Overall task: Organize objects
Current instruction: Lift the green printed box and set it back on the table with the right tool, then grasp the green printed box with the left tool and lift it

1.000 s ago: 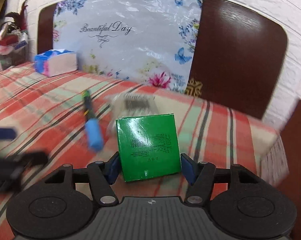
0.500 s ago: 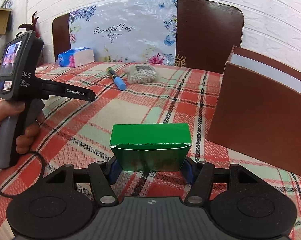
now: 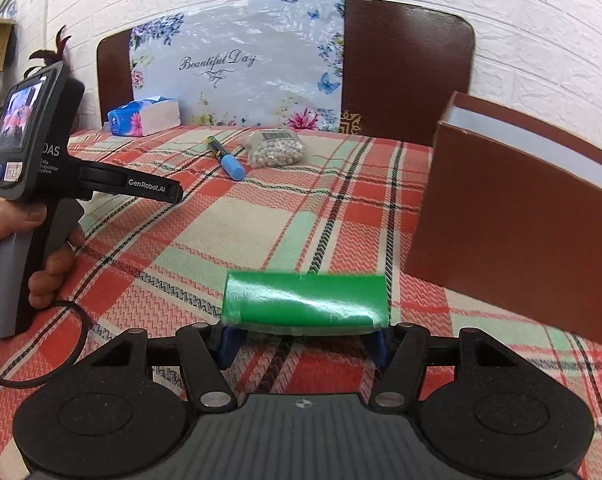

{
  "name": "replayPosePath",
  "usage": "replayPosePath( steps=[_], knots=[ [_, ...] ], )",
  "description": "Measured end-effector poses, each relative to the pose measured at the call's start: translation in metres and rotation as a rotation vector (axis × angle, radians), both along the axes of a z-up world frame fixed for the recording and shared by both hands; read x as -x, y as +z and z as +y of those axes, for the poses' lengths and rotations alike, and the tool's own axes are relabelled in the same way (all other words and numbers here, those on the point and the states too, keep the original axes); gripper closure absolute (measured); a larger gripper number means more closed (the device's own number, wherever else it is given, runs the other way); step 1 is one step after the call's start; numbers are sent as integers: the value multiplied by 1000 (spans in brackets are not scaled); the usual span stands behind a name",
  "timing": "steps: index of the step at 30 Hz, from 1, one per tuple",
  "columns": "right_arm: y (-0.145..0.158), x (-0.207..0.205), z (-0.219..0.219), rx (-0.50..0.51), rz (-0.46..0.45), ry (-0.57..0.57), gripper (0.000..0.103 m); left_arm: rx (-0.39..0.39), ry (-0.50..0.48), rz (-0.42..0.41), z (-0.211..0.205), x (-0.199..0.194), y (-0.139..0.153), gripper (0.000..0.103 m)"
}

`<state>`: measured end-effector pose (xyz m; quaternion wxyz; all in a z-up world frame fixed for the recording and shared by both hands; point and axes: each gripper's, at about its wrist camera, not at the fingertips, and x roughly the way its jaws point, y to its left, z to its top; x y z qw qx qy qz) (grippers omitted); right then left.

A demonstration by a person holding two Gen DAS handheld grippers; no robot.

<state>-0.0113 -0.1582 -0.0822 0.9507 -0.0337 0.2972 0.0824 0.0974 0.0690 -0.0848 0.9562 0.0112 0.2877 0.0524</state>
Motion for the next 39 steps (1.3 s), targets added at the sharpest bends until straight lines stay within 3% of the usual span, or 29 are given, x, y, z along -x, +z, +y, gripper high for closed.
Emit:
replayPosePath(
  steps=[6, 9, 15, 23, 32, 35, 39],
  knots=[
    [2, 11, -13, -19, 16, -34, 42, 2, -1, 0, 1, 0, 0, 16],
    [2, 19, -12, -3, 23, -31, 32, 3, -1, -1, 1, 0, 0, 16],
    [2, 34, -12, 18, 17, -24, 29, 4, 0, -1, 1, 1, -1, 16],
    [3, 34, -14, 7, 8, -50, 43, 4, 0, -1, 1, 1, -1, 16],
    [1, 26, -6, 50, -12, -122, 43, 5, 0, -1, 1, 0, 0, 16],
    [0, 24, -14, 27, -1, -167, 29, 5, 0, 0, 1, 0, 0, 16],
    [1, 28, -18, 16, 0, -184, 26, -13, -3, 9, -2, 1, 0, 16]
  ],
)
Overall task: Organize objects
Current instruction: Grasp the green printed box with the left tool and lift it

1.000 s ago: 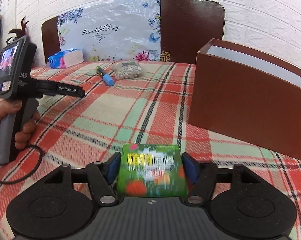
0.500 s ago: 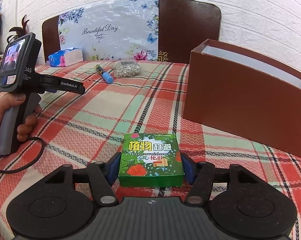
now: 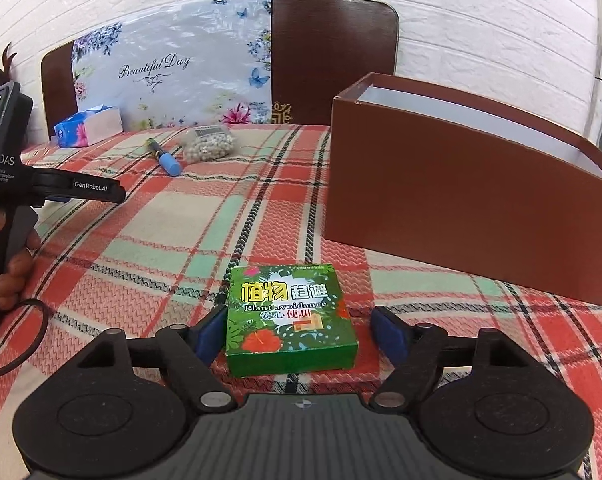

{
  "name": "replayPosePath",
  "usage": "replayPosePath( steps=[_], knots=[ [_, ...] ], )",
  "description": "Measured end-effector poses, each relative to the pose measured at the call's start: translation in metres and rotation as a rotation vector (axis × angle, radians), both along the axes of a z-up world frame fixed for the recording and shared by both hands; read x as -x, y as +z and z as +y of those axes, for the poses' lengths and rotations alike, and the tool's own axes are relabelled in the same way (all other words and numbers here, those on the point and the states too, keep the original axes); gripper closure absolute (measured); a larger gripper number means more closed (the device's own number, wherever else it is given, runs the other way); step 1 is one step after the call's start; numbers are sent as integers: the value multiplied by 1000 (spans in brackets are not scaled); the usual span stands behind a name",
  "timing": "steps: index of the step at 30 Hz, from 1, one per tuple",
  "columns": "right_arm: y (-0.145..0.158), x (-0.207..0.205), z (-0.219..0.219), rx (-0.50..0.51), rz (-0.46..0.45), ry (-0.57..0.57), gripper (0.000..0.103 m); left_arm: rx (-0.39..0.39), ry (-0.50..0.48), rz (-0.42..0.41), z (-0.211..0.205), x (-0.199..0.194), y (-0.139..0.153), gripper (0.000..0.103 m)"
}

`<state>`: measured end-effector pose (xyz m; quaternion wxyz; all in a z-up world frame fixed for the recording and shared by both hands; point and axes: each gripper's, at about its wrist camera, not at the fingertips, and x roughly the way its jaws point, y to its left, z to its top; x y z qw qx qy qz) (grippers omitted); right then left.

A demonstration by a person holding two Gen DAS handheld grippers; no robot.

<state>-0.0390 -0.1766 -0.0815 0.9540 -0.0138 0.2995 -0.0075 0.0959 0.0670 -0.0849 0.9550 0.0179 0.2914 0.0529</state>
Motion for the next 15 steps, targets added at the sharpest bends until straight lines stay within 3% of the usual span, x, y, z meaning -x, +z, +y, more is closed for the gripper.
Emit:
replayPosePath(
  steps=[5, 9, 12, 15],
  knots=[
    [1, 10, -3, 2, 9, 47, 22, -22, -21, 40, -13, 19, 6, 18],
    [2, 14, -9, -19, 17, 63, 22, 61, -206, 94, -44, 42, 16, 26],
    [2, 18, -12, -25, 16, 61, 23, 155, -360, 136, -74, 55, 28, 27],
    [2, 19, -14, -36, 13, 56, 23, 263, -454, 220, -97, 57, 36, 27]
  ],
)
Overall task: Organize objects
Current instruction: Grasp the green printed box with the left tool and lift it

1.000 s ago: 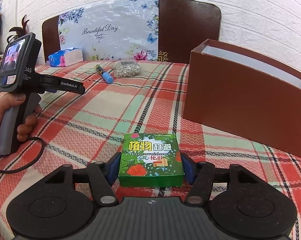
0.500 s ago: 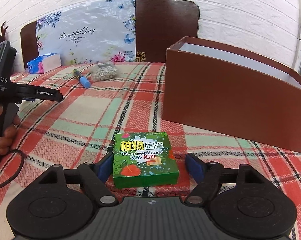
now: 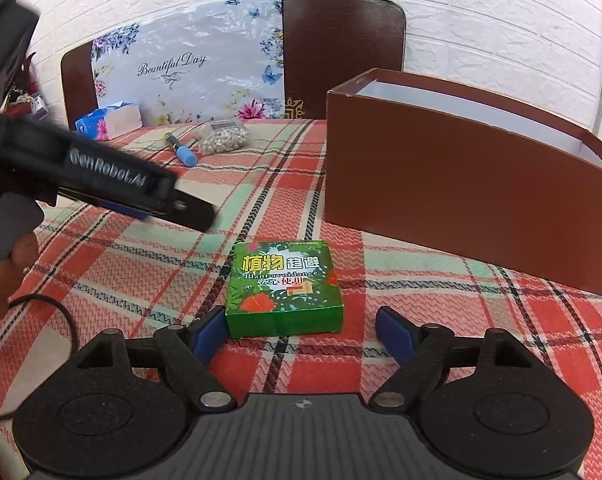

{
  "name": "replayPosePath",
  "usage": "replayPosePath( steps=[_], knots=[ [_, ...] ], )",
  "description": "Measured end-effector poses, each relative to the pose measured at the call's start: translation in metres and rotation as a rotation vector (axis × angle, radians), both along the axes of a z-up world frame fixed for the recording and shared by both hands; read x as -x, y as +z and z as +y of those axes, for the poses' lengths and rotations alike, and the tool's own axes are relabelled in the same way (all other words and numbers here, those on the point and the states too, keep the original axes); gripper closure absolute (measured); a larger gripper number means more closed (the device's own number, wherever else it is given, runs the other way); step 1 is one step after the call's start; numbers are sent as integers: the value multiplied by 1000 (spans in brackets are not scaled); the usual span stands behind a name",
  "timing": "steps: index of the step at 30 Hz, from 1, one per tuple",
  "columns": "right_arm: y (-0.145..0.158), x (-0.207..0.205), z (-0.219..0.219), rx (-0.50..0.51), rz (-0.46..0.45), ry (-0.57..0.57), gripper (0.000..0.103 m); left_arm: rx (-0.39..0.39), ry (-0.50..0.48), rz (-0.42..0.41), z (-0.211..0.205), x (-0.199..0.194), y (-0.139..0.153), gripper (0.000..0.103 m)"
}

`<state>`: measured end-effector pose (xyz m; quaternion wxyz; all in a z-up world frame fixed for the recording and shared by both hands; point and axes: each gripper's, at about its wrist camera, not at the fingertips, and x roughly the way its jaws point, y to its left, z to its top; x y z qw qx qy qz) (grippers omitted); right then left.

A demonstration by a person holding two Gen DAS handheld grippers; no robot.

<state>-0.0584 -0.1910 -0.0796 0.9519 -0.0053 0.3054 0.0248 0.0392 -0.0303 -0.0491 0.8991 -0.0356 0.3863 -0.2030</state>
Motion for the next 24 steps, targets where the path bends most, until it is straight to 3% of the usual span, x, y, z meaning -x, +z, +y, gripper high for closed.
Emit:
replayPosePath(
  steps=[4, 7, 10, 12, 20, 24],
  knots=[
    [-1, -1, 3, 17, -2, 3, 23, 85, -51, 137, -20, -5, -4, 28],
    [-2, -1, 5, 24, -9, 13, 26, 99, -74, 191, -31, -4, -11, 28],
    [-2, 0, 4, 18, -16, 26, 33, 76, -98, 181, -42, 2, -10, 29],
    [-2, 1, 6, 25, -22, 43, 43, 75, -114, 185, -49, 3, -12, 35],
    [5, 8, 0, 28, -21, 11, 44, 61, -154, 195, -69, -3, -5, 42],
    [28, 20, -5, 75, -116, -14, 44, 70, -183, 109, -79, 7, 26, 43]
  ],
)
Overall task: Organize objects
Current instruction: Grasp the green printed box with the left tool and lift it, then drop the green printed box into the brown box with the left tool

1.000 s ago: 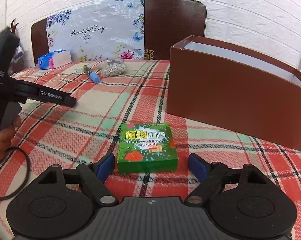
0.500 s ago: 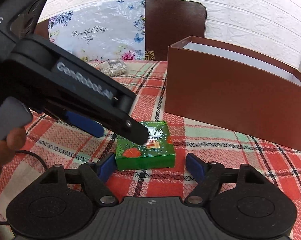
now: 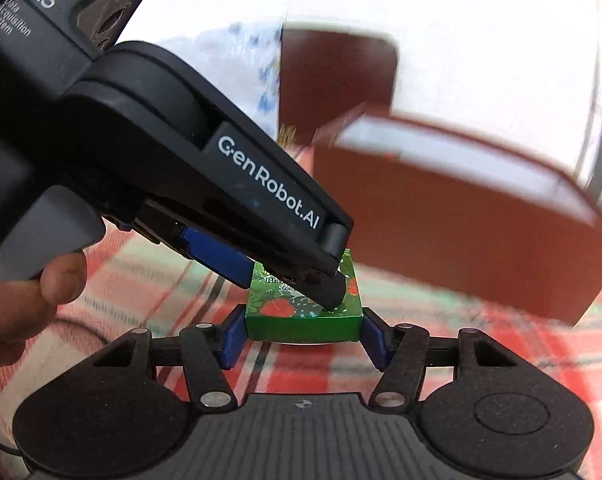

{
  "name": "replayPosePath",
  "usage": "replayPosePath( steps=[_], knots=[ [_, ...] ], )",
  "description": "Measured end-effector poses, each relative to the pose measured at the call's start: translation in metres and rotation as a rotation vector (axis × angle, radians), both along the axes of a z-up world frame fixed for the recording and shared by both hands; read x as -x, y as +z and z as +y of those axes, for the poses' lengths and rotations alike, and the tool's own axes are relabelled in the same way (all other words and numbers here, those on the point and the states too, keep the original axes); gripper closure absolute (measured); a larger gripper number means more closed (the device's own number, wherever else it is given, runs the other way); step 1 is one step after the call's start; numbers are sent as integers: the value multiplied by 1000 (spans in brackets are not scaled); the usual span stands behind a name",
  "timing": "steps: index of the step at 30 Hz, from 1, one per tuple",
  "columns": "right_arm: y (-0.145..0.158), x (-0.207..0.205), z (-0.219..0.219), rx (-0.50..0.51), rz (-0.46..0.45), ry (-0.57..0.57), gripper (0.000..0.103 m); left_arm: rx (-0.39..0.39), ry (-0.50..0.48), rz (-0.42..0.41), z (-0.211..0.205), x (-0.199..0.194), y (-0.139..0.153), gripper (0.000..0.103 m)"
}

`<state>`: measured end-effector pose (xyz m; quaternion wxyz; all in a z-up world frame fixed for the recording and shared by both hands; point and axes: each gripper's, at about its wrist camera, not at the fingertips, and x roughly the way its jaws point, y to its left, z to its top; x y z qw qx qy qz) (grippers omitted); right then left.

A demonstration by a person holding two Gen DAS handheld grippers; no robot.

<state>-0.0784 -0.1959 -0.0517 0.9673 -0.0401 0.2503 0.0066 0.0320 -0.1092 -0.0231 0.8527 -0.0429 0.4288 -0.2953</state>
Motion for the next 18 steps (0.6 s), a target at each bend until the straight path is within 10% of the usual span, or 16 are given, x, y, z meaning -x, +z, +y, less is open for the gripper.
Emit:
replayPosePath(
  steps=[7, 18],
  knots=[
    [46, -1, -28, 64, -216, -90, 44, 26, -59, -195, -41, -8, 69, 43],
    [65, -52, -123, 67, -229, -226, 44, 16, -157, -252, -151, -65, 89, 43]
  ],
)
